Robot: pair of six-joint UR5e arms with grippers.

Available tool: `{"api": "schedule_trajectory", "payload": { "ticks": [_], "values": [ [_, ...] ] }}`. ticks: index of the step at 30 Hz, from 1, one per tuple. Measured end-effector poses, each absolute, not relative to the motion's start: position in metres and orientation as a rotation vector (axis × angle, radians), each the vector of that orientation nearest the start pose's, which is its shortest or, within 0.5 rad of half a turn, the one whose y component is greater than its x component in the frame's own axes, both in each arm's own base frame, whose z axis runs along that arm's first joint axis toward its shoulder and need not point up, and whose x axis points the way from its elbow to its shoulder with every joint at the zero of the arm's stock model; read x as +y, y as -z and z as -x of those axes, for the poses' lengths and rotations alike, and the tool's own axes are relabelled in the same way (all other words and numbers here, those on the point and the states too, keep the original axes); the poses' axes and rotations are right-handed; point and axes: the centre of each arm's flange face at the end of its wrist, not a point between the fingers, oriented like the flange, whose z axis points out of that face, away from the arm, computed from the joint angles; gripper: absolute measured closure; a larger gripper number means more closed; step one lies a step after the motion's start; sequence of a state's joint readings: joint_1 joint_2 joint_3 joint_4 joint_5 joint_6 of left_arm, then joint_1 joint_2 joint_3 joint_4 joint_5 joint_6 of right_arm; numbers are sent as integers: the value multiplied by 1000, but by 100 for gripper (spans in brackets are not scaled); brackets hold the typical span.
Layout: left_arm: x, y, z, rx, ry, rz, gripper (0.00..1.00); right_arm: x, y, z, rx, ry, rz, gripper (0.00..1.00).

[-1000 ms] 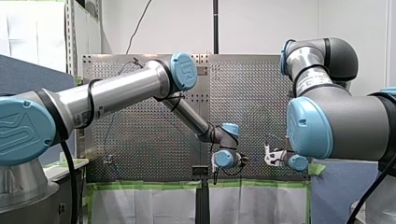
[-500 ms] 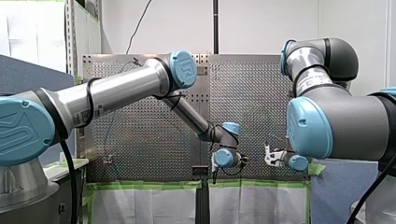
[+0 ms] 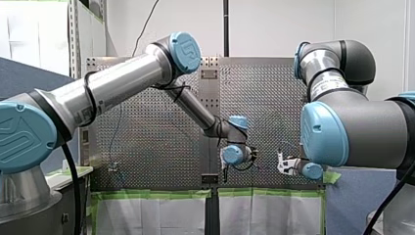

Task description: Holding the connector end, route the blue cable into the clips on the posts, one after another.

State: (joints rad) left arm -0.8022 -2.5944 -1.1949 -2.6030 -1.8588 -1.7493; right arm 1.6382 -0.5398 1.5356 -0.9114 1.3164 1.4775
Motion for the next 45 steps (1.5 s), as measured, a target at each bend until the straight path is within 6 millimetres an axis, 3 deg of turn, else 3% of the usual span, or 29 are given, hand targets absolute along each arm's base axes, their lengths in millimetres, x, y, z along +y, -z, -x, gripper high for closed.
{"api": "schedule_trajectory", "payload": {
  "ticks": [10, 45],
  "values": [
    [-601, -75, -447, 1648, 563, -219, 0, -654, 56, -201, -1033, -1347, -1533, 100],
    [-524, -154, -381, 1739, 455, -218, 0, -654, 56, -202, -1033, -1364, -1540, 100]
  ]
}}
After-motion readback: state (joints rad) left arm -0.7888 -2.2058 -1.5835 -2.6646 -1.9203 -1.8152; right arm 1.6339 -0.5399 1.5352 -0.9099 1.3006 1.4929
